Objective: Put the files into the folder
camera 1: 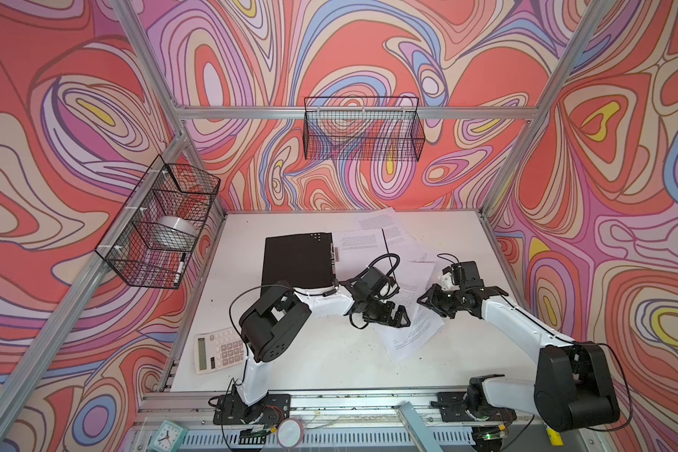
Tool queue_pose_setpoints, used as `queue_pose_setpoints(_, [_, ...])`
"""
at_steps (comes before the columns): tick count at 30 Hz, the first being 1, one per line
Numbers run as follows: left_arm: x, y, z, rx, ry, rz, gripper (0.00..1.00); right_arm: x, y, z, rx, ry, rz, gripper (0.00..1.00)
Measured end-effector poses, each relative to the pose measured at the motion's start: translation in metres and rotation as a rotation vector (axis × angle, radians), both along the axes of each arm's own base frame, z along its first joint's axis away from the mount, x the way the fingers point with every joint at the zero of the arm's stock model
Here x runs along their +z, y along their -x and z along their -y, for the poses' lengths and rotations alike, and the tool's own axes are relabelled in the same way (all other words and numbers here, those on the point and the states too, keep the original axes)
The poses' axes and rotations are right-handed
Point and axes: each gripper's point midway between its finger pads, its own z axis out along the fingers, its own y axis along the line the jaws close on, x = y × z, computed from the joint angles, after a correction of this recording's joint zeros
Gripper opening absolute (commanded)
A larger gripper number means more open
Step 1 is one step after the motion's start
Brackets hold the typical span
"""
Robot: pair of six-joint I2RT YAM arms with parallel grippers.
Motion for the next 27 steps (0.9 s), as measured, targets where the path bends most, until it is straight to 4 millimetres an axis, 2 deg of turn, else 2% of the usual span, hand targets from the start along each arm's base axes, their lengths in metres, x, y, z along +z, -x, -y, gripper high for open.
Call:
queue_pose_setpoints(10, [0.0,0.0,0.0,-0.001,0.003,-0.003,0.98,0.002,0.006,0.006,-0.004,0.035,-0.015,0.24])
queue_pose_setpoints(15, [0.0,0.0,0.0,-0.001,0.003,-0.003,0.99,0.001,0.006,0.009,-0.01,0.058,-0.02,0.15])
queue_pose_setpoints(27, [0.0,0.0,0.0,-0.001,0.004,-0.004,0.99,-0.004,0.011,0.018,-0.031,0.108,-0.048,0.05])
